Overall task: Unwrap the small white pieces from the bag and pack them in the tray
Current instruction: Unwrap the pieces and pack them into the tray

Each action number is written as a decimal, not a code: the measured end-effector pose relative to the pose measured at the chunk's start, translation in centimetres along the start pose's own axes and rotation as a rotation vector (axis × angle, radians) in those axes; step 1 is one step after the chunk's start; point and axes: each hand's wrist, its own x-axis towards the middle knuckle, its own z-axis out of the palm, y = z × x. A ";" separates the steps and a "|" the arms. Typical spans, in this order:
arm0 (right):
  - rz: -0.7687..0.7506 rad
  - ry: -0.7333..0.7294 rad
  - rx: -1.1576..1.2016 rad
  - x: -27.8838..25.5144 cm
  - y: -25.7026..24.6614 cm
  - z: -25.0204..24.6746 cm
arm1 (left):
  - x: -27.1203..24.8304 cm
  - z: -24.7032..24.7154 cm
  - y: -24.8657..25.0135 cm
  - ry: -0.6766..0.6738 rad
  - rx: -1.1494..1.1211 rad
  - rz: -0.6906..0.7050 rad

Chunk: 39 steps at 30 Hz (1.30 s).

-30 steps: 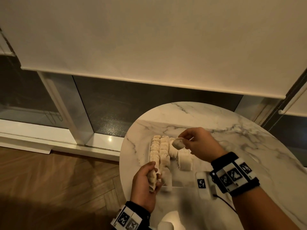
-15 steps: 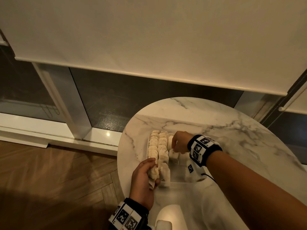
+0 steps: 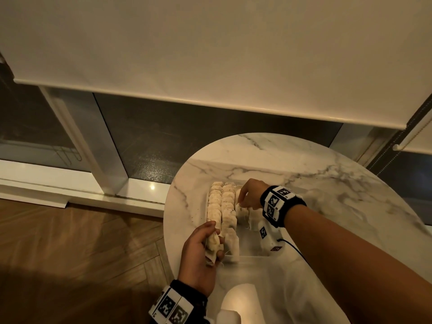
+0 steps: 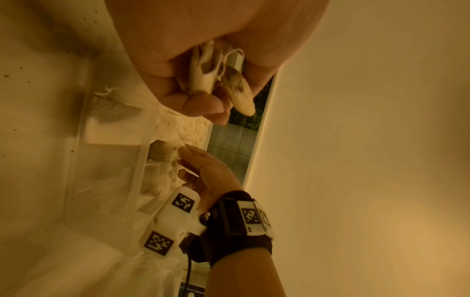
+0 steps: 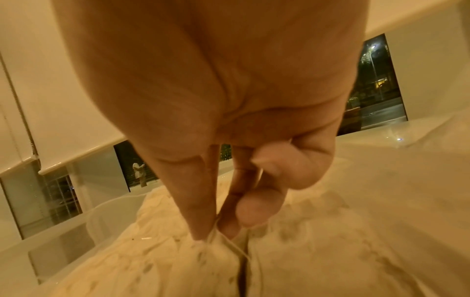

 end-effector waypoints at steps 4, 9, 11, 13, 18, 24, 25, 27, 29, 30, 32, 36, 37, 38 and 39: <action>-0.025 0.044 0.019 -0.2 -0.1 -0.3 | 0.0 0.1 0.1 -0.002 -0.019 -0.013; -0.006 0.084 0.072 -0.7 -0.4 -1.2 | -0.2 0.0 0.2 0.002 -0.004 -0.012; 0.015 -0.015 0.077 -1.0 -0.5 -1.2 | -0.2 0.1 0.3 0.006 0.009 -0.010; 0.030 -0.120 0.094 -1.4 -0.5 -0.7 | -0.1 0.2 0.4 0.009 0.011 -0.012; 0.004 -0.133 0.128 -1.3 -0.5 0.2 | -0.2 0.2 0.5 0.020 0.001 -0.022; -0.037 -0.024 0.208 -2.8 0.5 -0.7 | -0.2 0.2 0.8 0.019 -0.004 -0.030; -0.051 0.020 0.248 -3.6 0.7 -1.1 | -0.2 0.1 0.8 0.016 -0.004 -0.029; -0.079 0.093 0.354 -5.6 1.0 -1.5 | -0.1 0.0 0.7 0.004 -0.002 -0.013; -0.112 0.142 0.475 -7.9 1.3 -1.5 | 0.0 0.0 0.5 -0.007 0.003 0.035; -0.131 0.154 0.539 -9.0 1.3 -1.3 | -0.1 0.0 0.4 -0.013 0.007 0.058; -0.161 0.171 0.660 -11.3 1.4 -0.5 | -0.2 0.2 0.0 -0.028 0.004 0.078; -0.262 0.219 0.743 -14.9 0.9 2.0 | -0.7 0.5 -0.3 -0.078 -0.029 0.065; -0.304 0.203 0.743 -15.7 0.6 2.6 | -0.8 0.6 -0.4 -0.090 -0.025 0.061; -0.349 0.180 0.734 -16.4 0.4 3.1 | -0.9 0.8 -0.4 -0.099 -0.009 0.058; -0.386 0.158 0.723 -16.8 0.2 3.6 | -0.9 0.9 -0.4 -0.108 0.006 0.054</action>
